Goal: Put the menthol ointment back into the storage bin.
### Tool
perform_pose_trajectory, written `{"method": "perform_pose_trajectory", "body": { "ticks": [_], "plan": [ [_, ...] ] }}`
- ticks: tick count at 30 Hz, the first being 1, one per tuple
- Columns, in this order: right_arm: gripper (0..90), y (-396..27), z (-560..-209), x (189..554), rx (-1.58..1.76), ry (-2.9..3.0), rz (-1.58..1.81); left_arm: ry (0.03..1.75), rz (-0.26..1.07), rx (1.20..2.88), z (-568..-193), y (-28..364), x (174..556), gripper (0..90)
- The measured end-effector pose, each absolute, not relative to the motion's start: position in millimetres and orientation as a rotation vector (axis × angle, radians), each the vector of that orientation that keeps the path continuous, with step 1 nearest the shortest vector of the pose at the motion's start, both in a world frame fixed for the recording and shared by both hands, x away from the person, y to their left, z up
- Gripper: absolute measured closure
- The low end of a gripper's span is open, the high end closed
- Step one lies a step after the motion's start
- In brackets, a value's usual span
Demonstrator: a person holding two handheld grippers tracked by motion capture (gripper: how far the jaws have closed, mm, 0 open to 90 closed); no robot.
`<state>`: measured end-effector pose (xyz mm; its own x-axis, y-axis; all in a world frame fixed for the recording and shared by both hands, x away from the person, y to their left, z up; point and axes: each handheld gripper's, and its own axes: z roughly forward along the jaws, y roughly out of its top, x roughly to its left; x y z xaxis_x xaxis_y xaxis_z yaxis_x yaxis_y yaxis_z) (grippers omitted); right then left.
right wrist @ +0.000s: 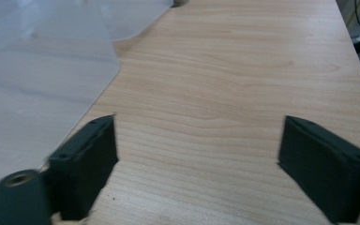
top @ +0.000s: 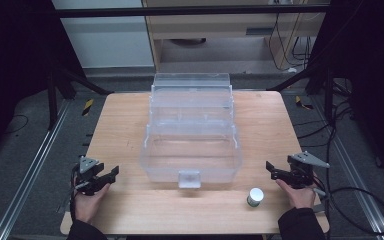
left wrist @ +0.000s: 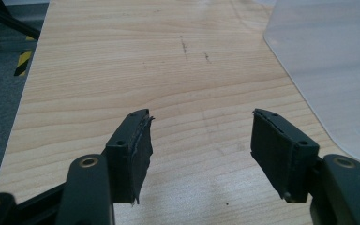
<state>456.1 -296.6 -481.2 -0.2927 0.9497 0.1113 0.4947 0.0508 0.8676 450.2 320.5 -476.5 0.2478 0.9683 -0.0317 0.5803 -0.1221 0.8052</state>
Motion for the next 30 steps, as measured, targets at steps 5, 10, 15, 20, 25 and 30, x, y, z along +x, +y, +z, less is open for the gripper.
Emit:
{"method": "perform_pose_trajectory", "body": {
  "ticks": [5,10,15,20,25,30],
  "plan": [
    [31.9,-295.9,-475.9,452.7,1.395,1.847,1.198,1.409,0.675,1.816,-477.8,319.5,450.0,38.1],
    [40.5,-289.9,-468.8,454.2,1.322,1.949,1.172,1.414,0.667,1.828,-479.7,318.9,451.6,38.0],
    [43.5,-286.0,-462.4,453.9,1.272,1.982,1.157,1.416,0.665,1.835,-482.0,320.3,453.3,38.0],
    [43.4,-283.1,-451.2,457.3,1.239,2.028,1.135,1.414,0.661,1.839,-482.9,319.7,453.4,38.0],
    [41.3,-280.5,-437.6,459.9,1.212,2.043,1.142,1.411,0.658,1.837,-481.9,319.1,453.0,38.6],
    [39.0,-278.0,-422.5,460.4,1.18,2.079,1.123,1.413,0.656,1.845,-482.9,318.8,453.9,38.4]
  ]
}}
